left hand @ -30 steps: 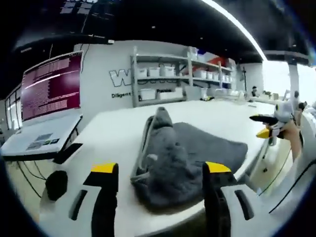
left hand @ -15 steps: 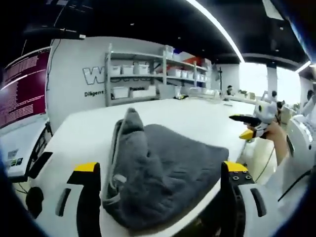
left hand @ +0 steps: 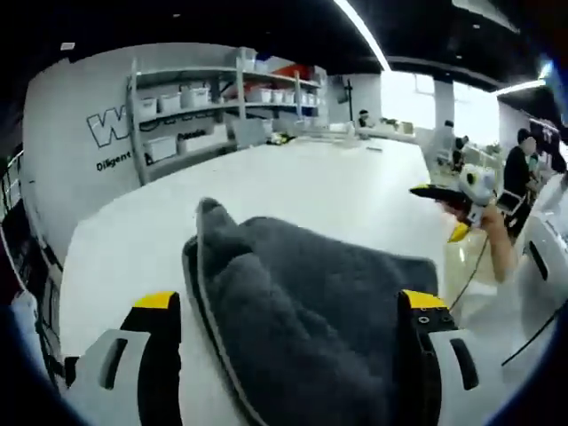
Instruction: Open the folded towel by lifting each exposed corner and separating the folded layers until the towel lies flat within the target outline without major curled edges
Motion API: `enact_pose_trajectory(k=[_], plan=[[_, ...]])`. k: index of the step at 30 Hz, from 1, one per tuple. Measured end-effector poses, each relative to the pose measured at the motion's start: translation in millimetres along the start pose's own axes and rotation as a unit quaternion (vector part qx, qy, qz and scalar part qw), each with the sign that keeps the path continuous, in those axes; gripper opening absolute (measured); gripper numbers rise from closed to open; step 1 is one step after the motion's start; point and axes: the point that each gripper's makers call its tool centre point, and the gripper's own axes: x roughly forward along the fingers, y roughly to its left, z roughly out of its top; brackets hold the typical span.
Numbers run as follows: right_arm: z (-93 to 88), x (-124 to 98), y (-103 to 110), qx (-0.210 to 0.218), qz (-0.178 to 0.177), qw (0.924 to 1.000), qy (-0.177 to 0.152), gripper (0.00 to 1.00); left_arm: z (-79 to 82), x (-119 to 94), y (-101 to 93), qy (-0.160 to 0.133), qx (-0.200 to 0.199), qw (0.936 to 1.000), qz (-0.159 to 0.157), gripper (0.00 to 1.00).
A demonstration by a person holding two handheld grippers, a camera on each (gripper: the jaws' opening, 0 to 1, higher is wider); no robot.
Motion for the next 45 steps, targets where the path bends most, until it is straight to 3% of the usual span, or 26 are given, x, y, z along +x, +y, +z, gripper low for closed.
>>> enact_pose_trajectory(k=[1,3,6,9,12,17,20,23,26,27,28,29,30,33,36,39,42,45], plan=[[0.5,0,1,0.0,0.001,1.0,-0.002,0.99,-0.7,17,15.8,0.024,0.013,0.9996,-0.001,0.99],[1.6,-2,1,0.001,0.001,1.0,-0.005,0.99,-1.3,39,34.4,0.041,0.0,0.9991,-0.001,0.99],[3.0,-5,0,0.001,-0.001,1.0,-0.009,0.99,-2.4,67,53.8,0.059,0.001,0.9982,-0.01,0.95],[2.6,-8,-3,0.002,-0.006,0.9999,-0.012,0.99,-3.0,85,64.3,0.071,-0.013,0.9971,-0.021,0.84],[-0.3,-12,-7,0.003,-0.017,0.9998,-0.011,0.99,14.5,101,66.4,0.031,-0.051,0.9974,-0.04,0.65],[-4.8,-15,-12,0.003,-0.027,0.9996,-0.007,0.98,16.7,104,74.4,0.034,-0.052,0.9979,-0.019,0.23],[-5.3,-17,-14,0.004,-0.03,0.9995,-0.007,0.98,17.4,94,73.3,0.037,-0.046,0.9983,-0.002,0.06],[-4.9,-16,-14,0.006,-0.032,0.9994,-0.009,0.98,17.3,84,87.3,0.041,-0.056,0.9971,0.031,0.04],[-4.3,-15,-12,0.006,-0.029,0.9995,-0.011,0.98,8.7,63,106.1,0.08,-0.041,0.9915,0.094,0.04],[-4.4,-15,-11,0.006,-0.027,0.9995,-0.012,0.98,5.8,52,114.7,0.098,-0.023,0.9869,0.126,0.04],[-4.4,-15,-10,0.006,-0.027,0.9996,-0.012,0.98,4.5,49,115.8,0.103,-0.019,0.9856,0.133,0.04],[-4.7,-14,-9,0.006,-0.025,0.9996,-0.012,0.97,0.6,35,124.2,0.128,0.008,0.9777,0.167,0.04],[-5.0,-13,-8,0.005,-0.024,0.9996,-0.011,0.97,-2.6,30,124.3,0.138,0.016,0.9739,0.18,0.04],[-6.9,-11,-6,0.005,-0.021,0.9997,-0.008,0.97,-16.2,11,138.9,0.191,0.048,0.953,0.231,0.04],[-7.0,-10,-5,0.005,-0.018,0.9998,-0.008,0.97,-32.7,8,142.6,0.221,0.049,0.9441,0.24,0.04],[-4.9,-9,-1,0.001,-0.013,0.9999,-0.01,0.97,-51.1,13,146.4,0.255,0.085,0.9305,0.249,0.05],[-4.4,-8,0,0.001,-0.012,0.9999,-0.01,0.97,-58.4,18,143.3,0.262,0.102,0.9273,0.247,0.08],[-4.8,-9,0,0.0,-0.013,0.9999,-0.007,0.97,-53.7,14,143.8,0.259,0.123,0.9221,0.26,0.22]])
